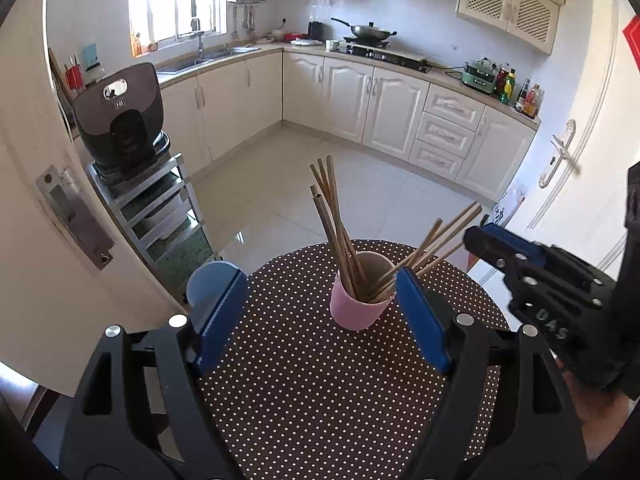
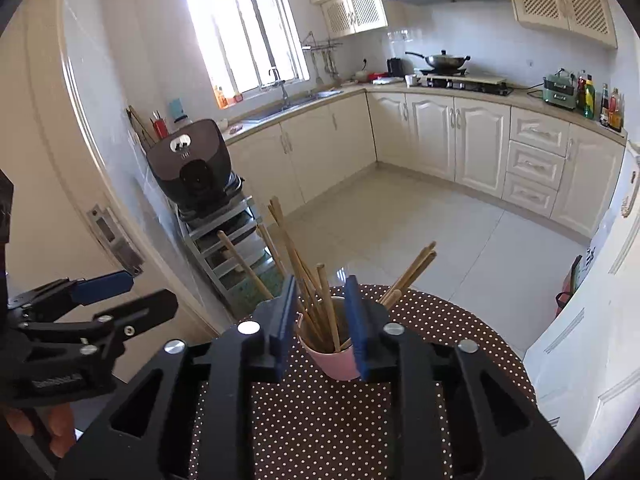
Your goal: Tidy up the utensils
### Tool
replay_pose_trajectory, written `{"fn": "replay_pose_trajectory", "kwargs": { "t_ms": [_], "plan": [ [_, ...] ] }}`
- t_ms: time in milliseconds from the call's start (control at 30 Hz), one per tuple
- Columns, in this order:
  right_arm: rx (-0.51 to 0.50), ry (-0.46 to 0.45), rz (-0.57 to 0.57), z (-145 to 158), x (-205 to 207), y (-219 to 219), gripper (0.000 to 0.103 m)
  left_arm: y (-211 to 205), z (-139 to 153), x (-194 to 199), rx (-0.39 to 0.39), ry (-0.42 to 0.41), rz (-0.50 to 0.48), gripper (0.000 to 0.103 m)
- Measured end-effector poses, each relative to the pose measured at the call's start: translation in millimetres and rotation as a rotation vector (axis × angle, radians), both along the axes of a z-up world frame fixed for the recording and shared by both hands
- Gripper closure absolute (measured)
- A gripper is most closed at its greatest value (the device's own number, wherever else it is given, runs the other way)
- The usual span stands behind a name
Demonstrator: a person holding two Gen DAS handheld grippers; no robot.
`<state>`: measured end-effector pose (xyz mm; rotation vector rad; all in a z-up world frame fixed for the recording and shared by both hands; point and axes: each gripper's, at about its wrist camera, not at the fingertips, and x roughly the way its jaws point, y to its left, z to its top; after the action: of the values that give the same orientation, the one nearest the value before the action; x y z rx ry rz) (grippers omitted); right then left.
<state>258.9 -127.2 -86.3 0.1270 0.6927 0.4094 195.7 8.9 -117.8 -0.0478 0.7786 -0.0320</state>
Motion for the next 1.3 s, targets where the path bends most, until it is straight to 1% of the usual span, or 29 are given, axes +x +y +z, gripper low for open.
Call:
{"fn": "replay_pose_trajectory", "kwargs": {
  "t_ms": [133, 200, 400, 567, 833, 933, 1067, 1233, 1300],
  "plan": [
    [0.002, -0.038, -0.022, 14, -19, -6, 0.066, -3, 8, -14, 0.01, -0.039, -0.01, 0.025],
    [0.0, -0.059, -0.036, 21, -30, -9, 0.061, -4, 12, -21, 0.013, -0.056, -0.015, 0.024],
    [-0.01, -0.1, -0.065, 37, -60, -14, 0.054, -6, 26, -44, 0.012, -0.12, -0.026, 0.021],
    [-0.005, -0.137, -0.089, 47, -82, -19, 0.051, -7, 37, -61, 0.011, -0.167, -0.034, 0.019],
    [-0.01, -0.212, -0.093, 63, -113, -22, 0.04, -11, 55, -90, 0.004, -0.248, -0.044, 0.016],
    [-0.012, -0.239, -0.093, 67, -121, -24, 0.036, -13, 61, -98, 0.003, -0.279, -0.038, 0.015],
    [-0.008, -0.266, -0.094, 69, -130, -28, 0.033, -16, 69, -110, 0.009, -0.309, -0.031, 0.011],
    [-0.018, -0.307, -0.093, 70, -139, -25, 0.03, -15, 70, -122, 0.015, -0.331, -0.006, 0.01],
    [-0.025, -0.32, -0.085, 70, -142, -24, 0.027, -14, 70, -128, 0.022, -0.34, 0.007, 0.01]
  ]
}}
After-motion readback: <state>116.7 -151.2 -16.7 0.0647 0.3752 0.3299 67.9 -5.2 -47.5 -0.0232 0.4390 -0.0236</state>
